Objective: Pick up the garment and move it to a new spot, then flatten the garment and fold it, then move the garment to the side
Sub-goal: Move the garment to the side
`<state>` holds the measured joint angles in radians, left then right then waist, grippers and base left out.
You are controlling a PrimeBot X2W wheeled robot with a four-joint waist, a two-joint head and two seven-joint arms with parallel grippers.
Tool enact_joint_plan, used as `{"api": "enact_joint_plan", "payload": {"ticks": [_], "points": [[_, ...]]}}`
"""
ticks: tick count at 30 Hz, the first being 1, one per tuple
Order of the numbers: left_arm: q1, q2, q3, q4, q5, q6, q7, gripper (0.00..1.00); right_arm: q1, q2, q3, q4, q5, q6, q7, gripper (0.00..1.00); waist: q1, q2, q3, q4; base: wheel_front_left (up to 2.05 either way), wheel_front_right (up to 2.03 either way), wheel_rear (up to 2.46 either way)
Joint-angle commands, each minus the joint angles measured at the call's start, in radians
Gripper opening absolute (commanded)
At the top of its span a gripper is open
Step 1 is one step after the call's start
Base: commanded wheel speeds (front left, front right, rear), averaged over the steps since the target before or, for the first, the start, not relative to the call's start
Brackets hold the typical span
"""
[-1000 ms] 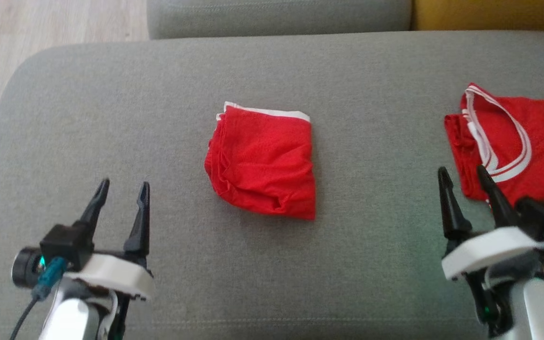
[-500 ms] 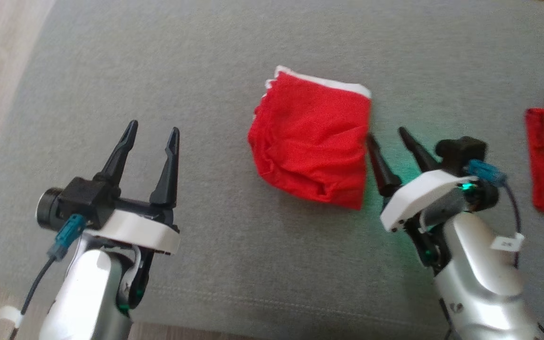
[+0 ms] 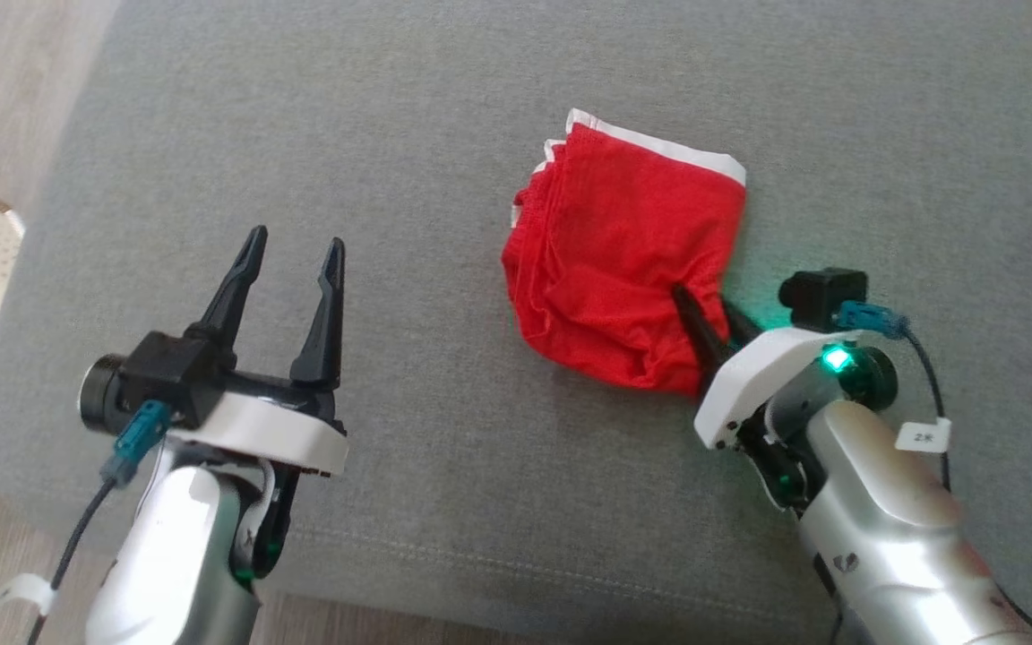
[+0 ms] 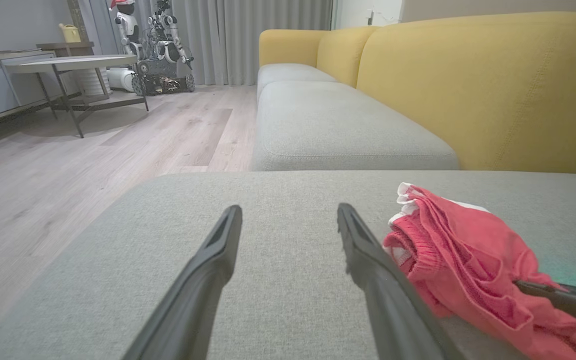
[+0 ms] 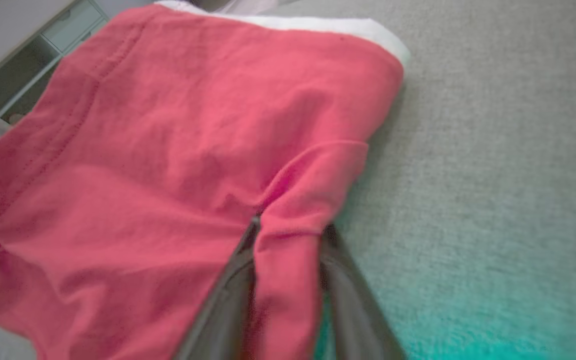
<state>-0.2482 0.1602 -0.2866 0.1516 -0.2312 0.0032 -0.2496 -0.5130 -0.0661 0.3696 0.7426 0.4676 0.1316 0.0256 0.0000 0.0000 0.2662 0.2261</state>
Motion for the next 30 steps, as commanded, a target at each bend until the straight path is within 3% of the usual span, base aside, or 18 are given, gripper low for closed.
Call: {"api": "enact_joint_plan", "payload": {"ticks": [1, 8, 15, 22, 30], "points": [[-0.034, 0.022, 0.039, -0.031, 0.0, 0.002, -0.01, 1.0, 0.01, 0.016, 0.03, 0.005, 0.0, -0.001, -0.005, 0.0, 0.0, 0.0, -0.001, -0.012, 0.0, 0.0, 0.0], [-0.013, 0.04, 0.052, -0.051, 0.001, 0.005, -0.011, 1.0, -0.028, 0.016, 0.097, -0.009, -0.034, -0.001, -0.026, 0.0, 0.0, 0.0, -0.02, -0.115, 0.0, 0.0, 0.0], [0.012, 0.059, 0.059, -0.084, 0.003, 0.016, -0.008, 1.0, -0.011, -0.005, 0.088, -0.061, -0.127, -0.001, -0.013, 0.0, 0.0, 0.0, -0.029, -0.245, 0.0, 0.0, 0.0], [0.006, 0.078, 0.053, -0.127, 0.009, 0.018, 0.013, 1.0, 0.017, -0.129, 0.046, -0.192, -0.196, -0.001, 0.067, 0.0, 0.0, 0.0, -0.003, -0.348, 0.0, 0.0, 0.0], [-0.014, 0.094, 0.044, -0.157, 0.016, 0.017, 0.03, 1.0, 0.017, -0.307, 0.045, -0.369, -0.213, -0.001, 0.198, 0.0, 0.0, 0.0, 0.042, -0.41, 0.0, 0.0, 0.0]]}}
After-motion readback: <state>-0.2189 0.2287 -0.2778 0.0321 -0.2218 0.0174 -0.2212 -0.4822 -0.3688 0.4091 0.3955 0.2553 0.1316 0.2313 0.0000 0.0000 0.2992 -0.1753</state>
